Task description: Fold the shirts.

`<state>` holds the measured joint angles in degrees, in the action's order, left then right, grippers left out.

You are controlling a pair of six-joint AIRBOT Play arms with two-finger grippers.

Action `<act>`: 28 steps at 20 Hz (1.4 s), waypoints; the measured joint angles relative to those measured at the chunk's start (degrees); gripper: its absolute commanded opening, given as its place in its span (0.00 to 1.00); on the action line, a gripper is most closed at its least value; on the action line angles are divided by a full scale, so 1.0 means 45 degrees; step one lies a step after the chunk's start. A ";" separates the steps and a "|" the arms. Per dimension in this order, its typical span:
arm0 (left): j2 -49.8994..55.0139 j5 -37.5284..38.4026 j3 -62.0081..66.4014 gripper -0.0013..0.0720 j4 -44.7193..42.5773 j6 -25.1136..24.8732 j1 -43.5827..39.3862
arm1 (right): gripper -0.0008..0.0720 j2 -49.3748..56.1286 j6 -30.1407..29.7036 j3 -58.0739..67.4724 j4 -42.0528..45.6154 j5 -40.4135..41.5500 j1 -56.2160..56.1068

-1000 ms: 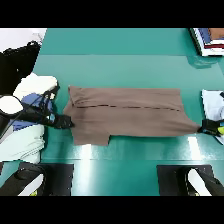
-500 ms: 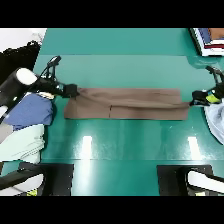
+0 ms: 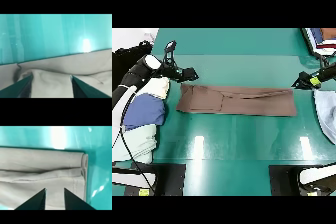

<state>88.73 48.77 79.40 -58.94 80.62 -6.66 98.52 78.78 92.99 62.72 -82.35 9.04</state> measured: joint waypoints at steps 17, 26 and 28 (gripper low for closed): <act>0.1273 0.1613 0.0690 0.05 0.1443 0.0204 -0.1773 | 0.06 0.0505 -0.2006 -0.4235 -0.2511 0.0393 0.1457; 0.3113 0.0486 0.2263 0.05 0.1656 0.0413 -0.3808 | 0.03 -0.0695 -0.1812 -0.0714 -0.2705 -0.0879 -0.0899; 0.3614 0.0452 0.2705 0.05 0.1710 0.0423 -0.4099 | 0.03 -0.1107 -0.1428 0.0325 -0.2725 -0.0991 -0.1651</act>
<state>104.99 50.81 91.57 -51.24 82.52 -25.10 93.54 72.36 94.45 50.46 -86.80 1.61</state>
